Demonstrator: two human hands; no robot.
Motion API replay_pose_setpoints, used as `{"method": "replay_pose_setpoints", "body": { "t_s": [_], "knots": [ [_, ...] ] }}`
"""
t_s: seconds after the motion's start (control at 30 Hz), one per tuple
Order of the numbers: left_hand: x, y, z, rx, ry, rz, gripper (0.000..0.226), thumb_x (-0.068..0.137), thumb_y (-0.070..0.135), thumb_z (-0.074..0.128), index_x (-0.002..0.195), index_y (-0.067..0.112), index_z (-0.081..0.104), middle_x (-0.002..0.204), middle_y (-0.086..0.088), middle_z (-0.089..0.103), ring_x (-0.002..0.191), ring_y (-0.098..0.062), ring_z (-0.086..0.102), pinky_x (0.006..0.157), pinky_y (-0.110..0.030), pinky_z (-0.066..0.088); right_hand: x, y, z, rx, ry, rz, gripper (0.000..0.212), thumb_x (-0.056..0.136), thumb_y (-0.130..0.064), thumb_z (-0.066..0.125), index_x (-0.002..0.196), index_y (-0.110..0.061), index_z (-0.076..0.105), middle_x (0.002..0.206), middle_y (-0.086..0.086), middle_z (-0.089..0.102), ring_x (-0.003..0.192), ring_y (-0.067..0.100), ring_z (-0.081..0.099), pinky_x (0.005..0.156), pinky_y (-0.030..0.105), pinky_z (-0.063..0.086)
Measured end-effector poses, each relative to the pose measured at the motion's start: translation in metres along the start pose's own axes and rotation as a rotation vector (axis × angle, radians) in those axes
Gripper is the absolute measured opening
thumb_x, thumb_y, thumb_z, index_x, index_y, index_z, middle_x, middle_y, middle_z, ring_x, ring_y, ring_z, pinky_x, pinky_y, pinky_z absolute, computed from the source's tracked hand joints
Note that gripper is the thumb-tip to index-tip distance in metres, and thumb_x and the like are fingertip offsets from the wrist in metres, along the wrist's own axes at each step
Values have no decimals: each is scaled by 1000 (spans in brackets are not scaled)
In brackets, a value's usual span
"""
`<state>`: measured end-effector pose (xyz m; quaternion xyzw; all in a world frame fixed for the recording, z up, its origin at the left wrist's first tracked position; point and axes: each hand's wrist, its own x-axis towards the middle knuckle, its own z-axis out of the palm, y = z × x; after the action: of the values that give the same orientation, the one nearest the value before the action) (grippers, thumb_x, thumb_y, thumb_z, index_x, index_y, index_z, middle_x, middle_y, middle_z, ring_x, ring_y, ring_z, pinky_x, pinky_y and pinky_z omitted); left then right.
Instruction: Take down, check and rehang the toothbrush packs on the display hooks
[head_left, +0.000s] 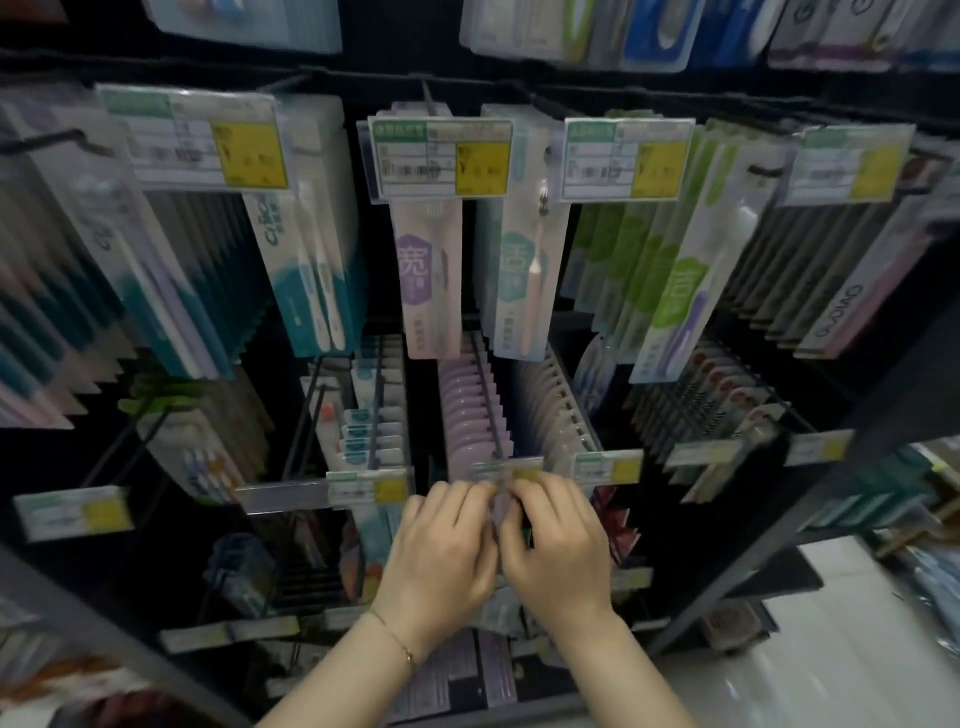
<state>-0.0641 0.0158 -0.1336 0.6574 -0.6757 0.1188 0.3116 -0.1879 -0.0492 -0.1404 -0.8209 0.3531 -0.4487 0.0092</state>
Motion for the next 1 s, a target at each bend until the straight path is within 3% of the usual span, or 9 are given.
{"method": "replay_pose_setpoints", "body": {
  "t_s": [0.2,0.33,0.43,0.57,0.63,0.7,0.8,0.87,1.0],
  "knots": [
    [-28,-6,32,-27,-92,-43,28,85,30,47,113,23,48,95,9,59,83,-12,55,69,-27,35,-43,18,14,8,-81,41,20,87,-17,51,92,-10,70,90,2,66,85,18,62,74,28,52],
    [-40,-16,54,-83,-183,-159,30,85,34,44,114,24,47,102,9,60,91,-11,59,72,-25,49,-66,30,37,49,-195,101,20,83,-21,53,96,-12,67,94,0,63,86,17,62,68,30,55],
    [-46,-26,73,-151,-227,-299,44,89,39,41,129,21,38,121,4,56,108,-13,57,88,-29,51,-76,34,59,86,-278,225,36,85,-27,50,117,-12,60,116,4,61,107,17,55,83,31,55],
    [-44,-32,89,-400,-255,-445,68,98,35,43,153,22,6,157,9,15,145,-3,14,120,-28,19,-75,32,81,179,-391,391,68,93,-39,36,154,-23,11,157,-12,8,145,2,6,114,22,14],
    [-38,-31,94,-506,-263,-527,73,100,39,39,151,32,-13,159,17,-11,144,6,-9,119,-21,3,-71,33,91,243,-456,436,70,92,-51,21,149,-28,-13,155,-16,-13,143,-2,-12,117,22,1],
    [-34,-28,98,-603,-276,-588,73,98,46,34,143,40,-24,153,24,-26,137,14,-21,120,-24,-3,-69,35,99,230,-533,457,68,98,-51,24,144,-30,-21,154,-13,-22,142,0,-20,118,24,-4],
    [-29,-28,103,-717,-246,-652,74,93,55,30,136,48,-30,150,29,-26,138,14,-19,123,-32,0,-64,35,109,282,-548,546,64,105,-40,29,148,-37,-18,157,-17,-17,141,-8,-16,118,18,-4],
    [-27,-28,106,-738,-242,-663,74,92,56,30,132,52,-33,149,32,-24,140,12,-17,123,-33,2,-57,33,111,423,-536,659,54,106,-41,22,148,-45,-12,157,-25,-10,137,-19,-12,111,5,-6],
    [-20,-29,106,-723,-238,-661,75,90,58,28,128,55,-36,143,36,-27,142,6,-16,123,-35,3,-53,34,112,376,-558,603,58,103,-41,27,152,-38,-4,158,-22,-4,142,-8,-5,108,7,-4]
  ]
}}
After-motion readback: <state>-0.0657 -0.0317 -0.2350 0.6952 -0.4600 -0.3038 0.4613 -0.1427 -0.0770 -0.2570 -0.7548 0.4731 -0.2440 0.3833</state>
